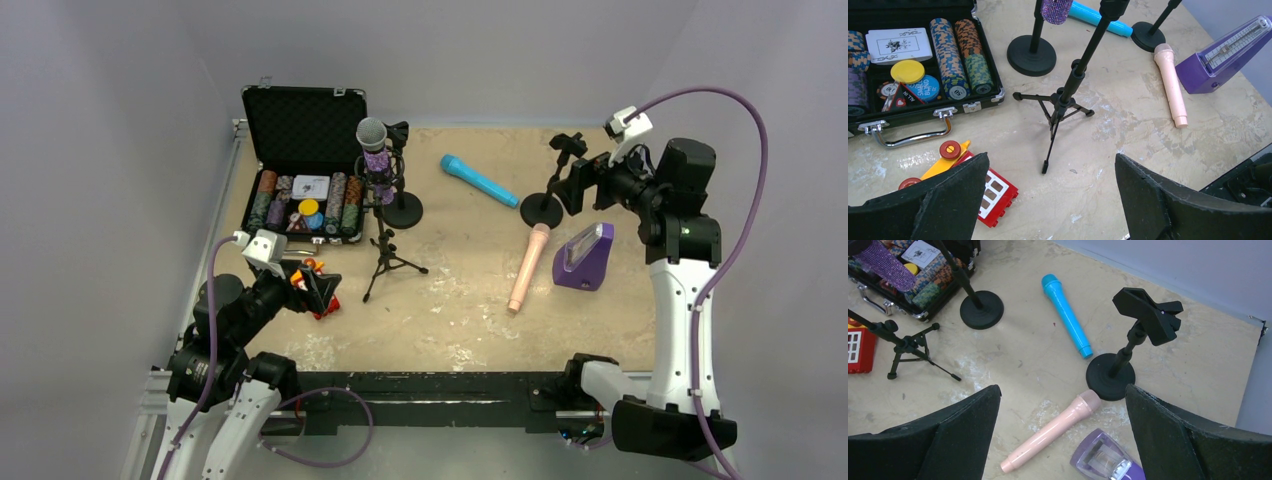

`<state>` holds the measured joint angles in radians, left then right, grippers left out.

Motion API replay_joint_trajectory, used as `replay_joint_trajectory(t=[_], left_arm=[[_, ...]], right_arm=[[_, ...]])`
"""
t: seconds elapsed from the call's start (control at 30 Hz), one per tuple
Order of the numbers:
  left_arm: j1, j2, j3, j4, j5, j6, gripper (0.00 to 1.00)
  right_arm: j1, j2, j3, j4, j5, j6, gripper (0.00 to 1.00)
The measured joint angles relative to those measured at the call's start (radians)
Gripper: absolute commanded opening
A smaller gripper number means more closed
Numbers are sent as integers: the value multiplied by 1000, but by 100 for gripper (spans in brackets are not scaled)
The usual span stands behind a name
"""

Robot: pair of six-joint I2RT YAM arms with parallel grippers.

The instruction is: Attach the microphones to the stand

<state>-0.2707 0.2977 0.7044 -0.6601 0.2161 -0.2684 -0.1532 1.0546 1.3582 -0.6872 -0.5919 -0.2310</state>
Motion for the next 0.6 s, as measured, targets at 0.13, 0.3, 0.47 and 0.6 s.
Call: replay_joint_trajectory(t=[0.13,0.3,0.47,0.6], left_arm=[[0,0,0,0,0,0,99],[0,0,0,0,0,0,99],[0,0,0,0,0,0,99],[0,-1,0,0,0,0,99]], right_arm=[[-3,0,-2,6,0,10,99],[-7,4,-2,19,0,19,99],[-12,15,-2,26,5,26,99],[-14,26,-2,31,9,29,99]])
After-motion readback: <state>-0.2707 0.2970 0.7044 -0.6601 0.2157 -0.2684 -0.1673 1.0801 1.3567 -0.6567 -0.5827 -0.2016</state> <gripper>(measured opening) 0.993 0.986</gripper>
